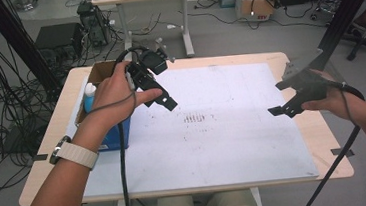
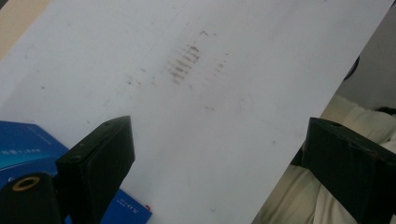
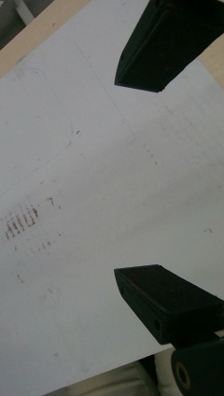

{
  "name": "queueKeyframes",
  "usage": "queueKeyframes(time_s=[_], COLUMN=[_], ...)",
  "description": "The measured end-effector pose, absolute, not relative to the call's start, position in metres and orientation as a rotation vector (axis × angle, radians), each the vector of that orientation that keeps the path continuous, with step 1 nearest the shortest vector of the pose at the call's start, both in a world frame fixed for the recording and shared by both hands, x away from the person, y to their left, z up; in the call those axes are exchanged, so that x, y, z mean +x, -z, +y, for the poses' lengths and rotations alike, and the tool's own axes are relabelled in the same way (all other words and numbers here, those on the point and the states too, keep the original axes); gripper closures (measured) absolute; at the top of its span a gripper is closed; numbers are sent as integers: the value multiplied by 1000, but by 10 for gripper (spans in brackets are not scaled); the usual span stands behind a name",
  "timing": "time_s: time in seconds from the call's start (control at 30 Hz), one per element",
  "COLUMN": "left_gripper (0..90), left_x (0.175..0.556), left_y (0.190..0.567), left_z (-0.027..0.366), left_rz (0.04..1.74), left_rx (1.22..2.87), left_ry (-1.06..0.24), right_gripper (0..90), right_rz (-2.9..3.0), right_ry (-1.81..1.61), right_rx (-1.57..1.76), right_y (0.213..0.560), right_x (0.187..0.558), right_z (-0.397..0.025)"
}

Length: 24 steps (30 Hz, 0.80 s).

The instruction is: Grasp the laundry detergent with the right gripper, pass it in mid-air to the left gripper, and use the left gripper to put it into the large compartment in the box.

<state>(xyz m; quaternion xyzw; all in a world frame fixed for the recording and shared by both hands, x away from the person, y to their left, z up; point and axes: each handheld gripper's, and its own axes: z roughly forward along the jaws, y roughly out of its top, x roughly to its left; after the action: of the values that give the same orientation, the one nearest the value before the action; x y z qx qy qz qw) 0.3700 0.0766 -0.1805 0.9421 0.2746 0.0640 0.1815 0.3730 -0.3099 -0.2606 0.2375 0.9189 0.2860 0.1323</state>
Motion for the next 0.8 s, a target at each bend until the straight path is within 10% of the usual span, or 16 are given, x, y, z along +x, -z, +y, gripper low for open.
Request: queueKeyframes(time_s=[0.8], left_gripper=[99], left_x=[365], left_y=[200], left_z=[52], left_rz=[559], left_rx=[2827], left_ry=[-176], right_gripper=[74], right_rz=[2662], right_ry=[-838], right_rx=[675], right_y=[257], right_x=[373], right_z=[-304])
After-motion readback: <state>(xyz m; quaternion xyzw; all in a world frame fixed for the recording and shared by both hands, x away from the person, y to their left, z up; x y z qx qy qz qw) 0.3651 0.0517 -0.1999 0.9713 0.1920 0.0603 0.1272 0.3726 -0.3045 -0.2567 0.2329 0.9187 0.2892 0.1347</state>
